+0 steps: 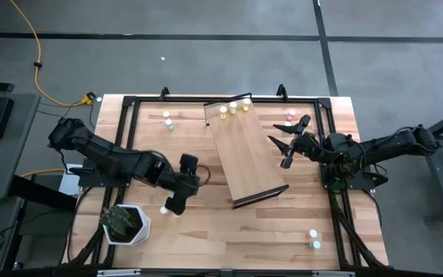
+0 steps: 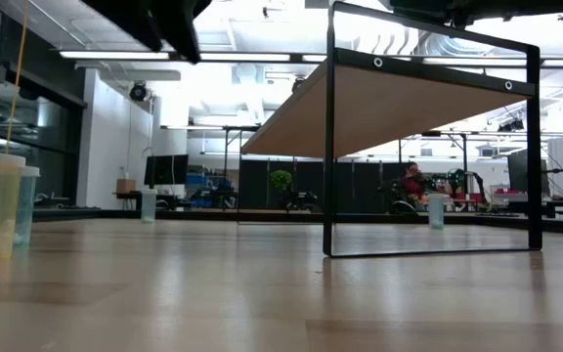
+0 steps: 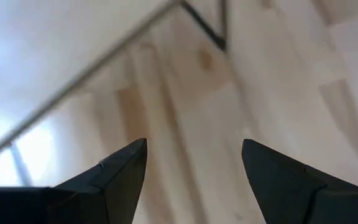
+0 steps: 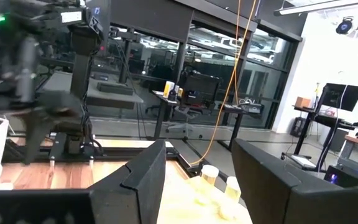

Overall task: Pick and place medicine bottles onto shelf by color
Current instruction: Put the yellow pill bottle on the shelf aligned with the other yellow pill bottles

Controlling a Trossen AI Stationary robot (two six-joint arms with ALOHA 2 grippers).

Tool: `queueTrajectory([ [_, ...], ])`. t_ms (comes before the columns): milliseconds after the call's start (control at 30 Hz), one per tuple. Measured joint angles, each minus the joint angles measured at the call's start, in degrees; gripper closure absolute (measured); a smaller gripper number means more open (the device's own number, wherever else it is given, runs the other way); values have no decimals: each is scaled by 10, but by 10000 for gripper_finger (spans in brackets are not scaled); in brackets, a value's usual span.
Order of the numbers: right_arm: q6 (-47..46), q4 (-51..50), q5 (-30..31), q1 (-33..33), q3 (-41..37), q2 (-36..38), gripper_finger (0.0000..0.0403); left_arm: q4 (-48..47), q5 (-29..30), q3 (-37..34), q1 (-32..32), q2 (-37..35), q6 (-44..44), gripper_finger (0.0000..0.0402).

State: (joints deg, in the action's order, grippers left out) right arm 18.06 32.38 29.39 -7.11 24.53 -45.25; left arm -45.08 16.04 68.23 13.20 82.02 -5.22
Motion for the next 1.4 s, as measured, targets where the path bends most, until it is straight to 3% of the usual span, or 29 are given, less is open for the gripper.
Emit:
queueTrajectory([
  [200, 0, -3, 0, 0, 0, 0, 226, 77, 8, 0, -86, -65, -48, 149],
  [400, 0, -5, 0, 0, 0, 0, 226, 202, -59, -12, -174, -118, -95, 149],
  [600, 0, -16, 0, 0, 0, -1, 226, 405, -87, -138, -227, -169, -118, 149],
  [833, 0, -17, 0, 0, 0, -1, 226, 709, -86, -310, -256, -221, -70, 149],
  [967, 0, -17, 0, 0, 0, -1, 226, 844, -81, -374, -255, -225, -23, 149],
  [1267, -1, -17, 1, 0, 0, -1, 226, 874, -79, -404, -255, -225, 16, 149],
  [1400, 0, -15, 28, 0, 0, -1, 226, 879, -79, -404, -255, -225, 16, 149],
])
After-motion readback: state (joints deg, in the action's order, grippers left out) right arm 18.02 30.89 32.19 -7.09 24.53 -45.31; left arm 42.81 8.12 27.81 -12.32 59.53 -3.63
